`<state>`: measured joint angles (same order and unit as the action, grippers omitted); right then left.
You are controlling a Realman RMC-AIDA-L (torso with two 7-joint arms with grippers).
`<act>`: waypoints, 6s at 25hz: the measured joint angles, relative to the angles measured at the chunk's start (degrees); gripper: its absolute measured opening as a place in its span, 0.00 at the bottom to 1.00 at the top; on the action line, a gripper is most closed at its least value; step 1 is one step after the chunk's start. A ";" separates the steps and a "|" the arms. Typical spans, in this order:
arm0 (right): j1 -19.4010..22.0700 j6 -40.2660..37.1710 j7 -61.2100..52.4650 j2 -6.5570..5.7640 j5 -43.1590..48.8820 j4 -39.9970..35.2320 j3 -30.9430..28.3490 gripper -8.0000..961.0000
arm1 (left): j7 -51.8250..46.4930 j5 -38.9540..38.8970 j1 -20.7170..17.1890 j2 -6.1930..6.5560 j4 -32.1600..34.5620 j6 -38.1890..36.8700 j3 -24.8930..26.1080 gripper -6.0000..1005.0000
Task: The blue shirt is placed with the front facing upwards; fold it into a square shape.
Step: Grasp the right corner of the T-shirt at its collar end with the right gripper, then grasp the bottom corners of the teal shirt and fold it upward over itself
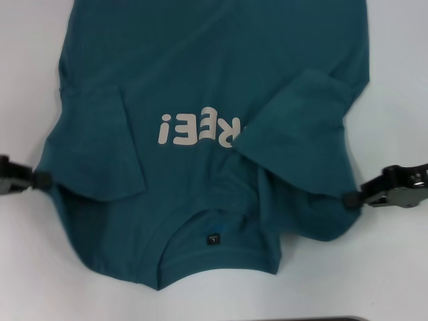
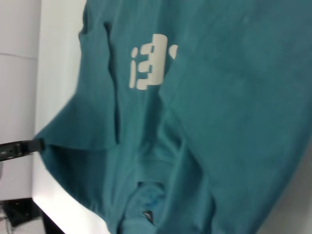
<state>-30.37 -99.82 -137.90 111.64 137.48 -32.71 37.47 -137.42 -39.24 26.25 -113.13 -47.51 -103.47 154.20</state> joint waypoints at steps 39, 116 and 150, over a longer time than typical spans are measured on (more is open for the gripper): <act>4.60 -5.19 -1.80 -3.33 12.14 -8.86 -1.36 0.03 | 4.49 13.06 -1.42 1.18 -4.27 -6.75 -4.08 0.00; -17.18 61.70 4.08 1.10 -2.04 -2.23 9.69 0.04 | -9.46 5.62 29.69 -5.06 12.16 67.68 -20.86 0.01; -3.72 4.33 13.53 -2.77 -28.46 -9.04 -1.97 0.72 | -4.02 -19.89 8.20 -4.21 -6.12 24.88 -14.31 0.73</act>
<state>-34.09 -95.49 -124.37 108.87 109.02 -41.75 35.51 -141.44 -59.14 34.44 -117.35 -53.63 -78.59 139.89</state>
